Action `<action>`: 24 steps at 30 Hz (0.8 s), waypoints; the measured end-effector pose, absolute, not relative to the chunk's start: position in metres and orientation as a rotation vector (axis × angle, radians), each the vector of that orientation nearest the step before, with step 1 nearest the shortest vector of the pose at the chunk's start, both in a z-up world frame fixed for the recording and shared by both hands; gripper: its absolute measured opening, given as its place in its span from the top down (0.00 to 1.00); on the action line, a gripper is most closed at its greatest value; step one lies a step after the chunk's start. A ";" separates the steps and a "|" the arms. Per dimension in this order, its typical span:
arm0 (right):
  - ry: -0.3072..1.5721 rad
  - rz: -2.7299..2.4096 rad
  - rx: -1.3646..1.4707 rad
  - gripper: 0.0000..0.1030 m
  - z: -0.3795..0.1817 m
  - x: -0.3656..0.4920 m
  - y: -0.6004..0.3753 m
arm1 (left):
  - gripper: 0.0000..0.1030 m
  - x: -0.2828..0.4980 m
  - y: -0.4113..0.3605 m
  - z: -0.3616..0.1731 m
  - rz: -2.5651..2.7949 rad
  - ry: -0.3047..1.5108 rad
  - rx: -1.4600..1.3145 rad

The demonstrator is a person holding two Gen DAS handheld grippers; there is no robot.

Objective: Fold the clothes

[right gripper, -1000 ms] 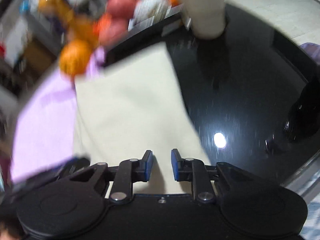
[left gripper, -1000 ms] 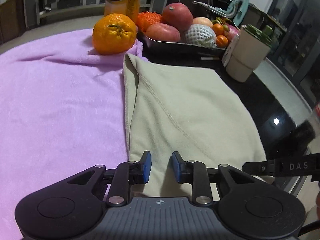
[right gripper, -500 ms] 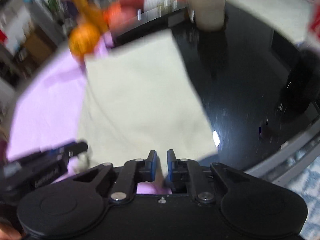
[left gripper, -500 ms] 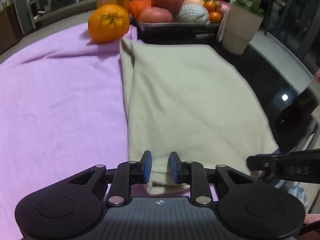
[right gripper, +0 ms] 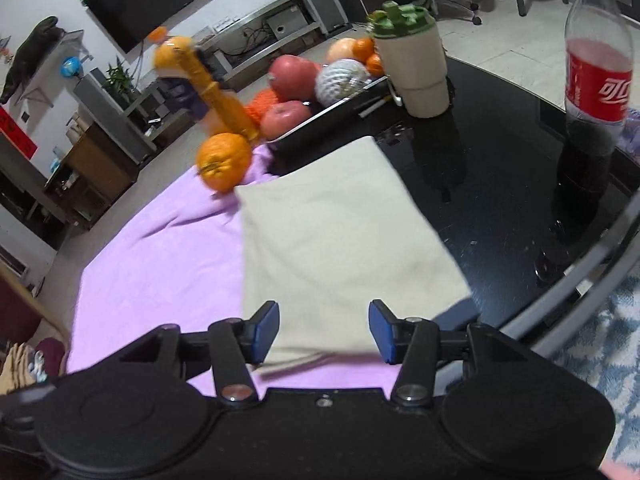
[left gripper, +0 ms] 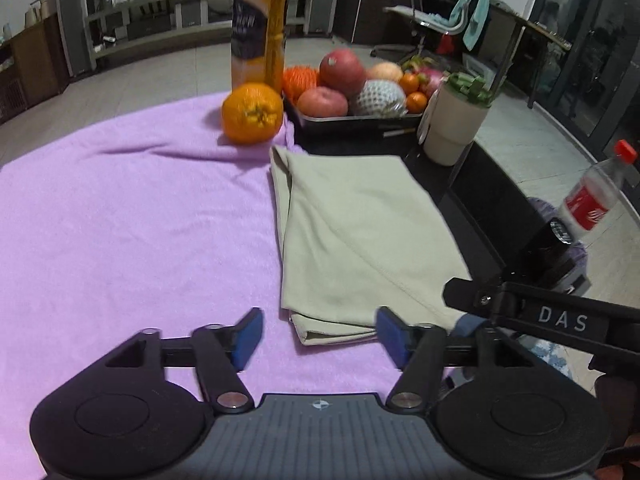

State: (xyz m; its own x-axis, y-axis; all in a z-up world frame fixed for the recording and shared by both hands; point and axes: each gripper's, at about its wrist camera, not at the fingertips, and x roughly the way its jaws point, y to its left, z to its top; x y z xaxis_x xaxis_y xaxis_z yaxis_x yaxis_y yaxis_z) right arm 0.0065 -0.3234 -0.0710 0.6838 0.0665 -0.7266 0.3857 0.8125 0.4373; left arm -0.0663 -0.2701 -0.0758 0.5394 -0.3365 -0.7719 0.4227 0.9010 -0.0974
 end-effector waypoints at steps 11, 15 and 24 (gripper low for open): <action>0.770 -0.266 0.419 0.00 0.006 -0.047 -0.278 | 0.11 -0.114 -0.241 -0.044 -0.521 0.886 0.070; 0.775 -0.339 0.352 0.00 0.016 -0.060 -0.271 | 0.09 -0.126 -0.241 -0.042 -0.533 0.884 0.085; 0.851 -0.455 0.359 0.00 0.009 -0.074 -0.277 | 0.09 -0.140 -0.246 -0.048 -0.532 0.899 0.137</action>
State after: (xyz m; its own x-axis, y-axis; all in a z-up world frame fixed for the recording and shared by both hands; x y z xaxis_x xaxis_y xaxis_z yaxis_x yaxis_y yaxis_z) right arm -0.0738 -0.2768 0.0092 0.5742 -0.2389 -0.7831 0.5184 0.8464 0.1219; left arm -0.1397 -0.2459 -0.0481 0.5035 -0.3824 -0.7748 0.4950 0.8626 -0.1042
